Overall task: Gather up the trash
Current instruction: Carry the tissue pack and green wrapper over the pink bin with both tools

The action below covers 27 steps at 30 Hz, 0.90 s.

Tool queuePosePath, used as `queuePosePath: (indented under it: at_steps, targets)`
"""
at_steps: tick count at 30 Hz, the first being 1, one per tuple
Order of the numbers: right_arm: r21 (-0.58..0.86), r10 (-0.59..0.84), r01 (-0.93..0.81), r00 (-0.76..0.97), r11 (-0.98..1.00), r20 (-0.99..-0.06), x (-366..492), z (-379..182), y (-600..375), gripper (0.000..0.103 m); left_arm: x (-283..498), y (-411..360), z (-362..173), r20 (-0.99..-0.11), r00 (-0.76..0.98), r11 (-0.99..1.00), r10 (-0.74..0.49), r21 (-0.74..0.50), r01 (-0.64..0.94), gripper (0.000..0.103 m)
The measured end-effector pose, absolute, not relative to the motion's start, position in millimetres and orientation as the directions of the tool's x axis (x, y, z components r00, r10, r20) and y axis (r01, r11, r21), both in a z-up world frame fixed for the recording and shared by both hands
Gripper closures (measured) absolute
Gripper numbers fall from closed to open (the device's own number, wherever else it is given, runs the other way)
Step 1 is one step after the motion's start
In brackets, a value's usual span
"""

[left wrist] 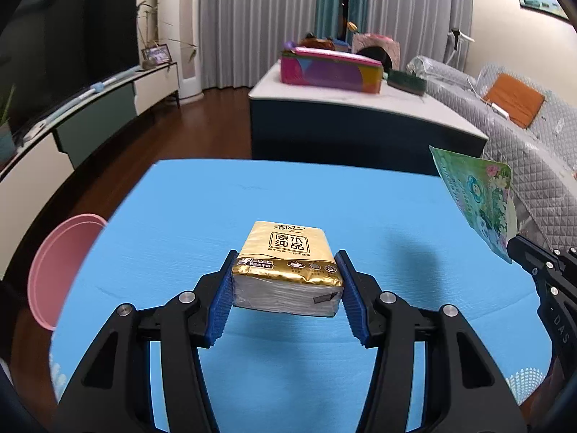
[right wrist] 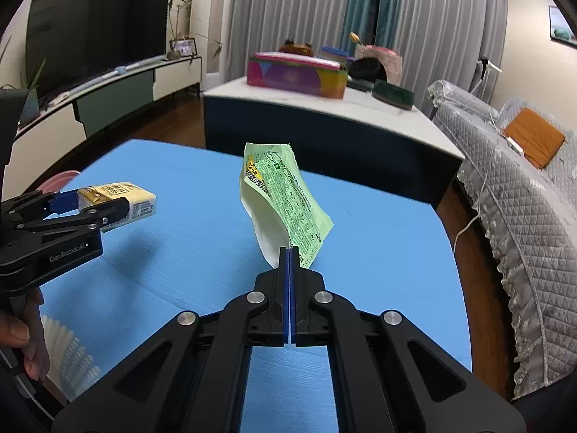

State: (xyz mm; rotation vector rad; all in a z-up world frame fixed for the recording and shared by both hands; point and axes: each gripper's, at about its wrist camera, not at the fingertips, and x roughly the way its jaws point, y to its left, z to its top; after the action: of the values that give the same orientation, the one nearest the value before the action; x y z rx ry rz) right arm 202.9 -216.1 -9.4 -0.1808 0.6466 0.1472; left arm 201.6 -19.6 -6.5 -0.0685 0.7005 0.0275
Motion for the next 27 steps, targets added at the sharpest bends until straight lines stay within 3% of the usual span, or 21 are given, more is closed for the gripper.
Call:
queuePosePath:
  at_steps: [7,19,27]
  targets:
    - [-0.044,0.118,-0.177,0.804,0.983,-0.582,186,6,-198,0.103,179,15,16,-0.607,0.794,0.996,0.020,-0.059,-0.070,0.050]
    - [-0.039,0.222,-0.288,0.812,0.957,-0.540,171,27,-135,0.103,155,100,59,-0.609,0.791,0.992,0.064,-0.046,-0.115,0.050]
    - [-0.023,0.309,-0.380,0.782,0.925,-0.541,173,33,-83,0.103,146,170,52,-0.587,0.797,0.981,0.142,-0.025,-0.193,0.050]
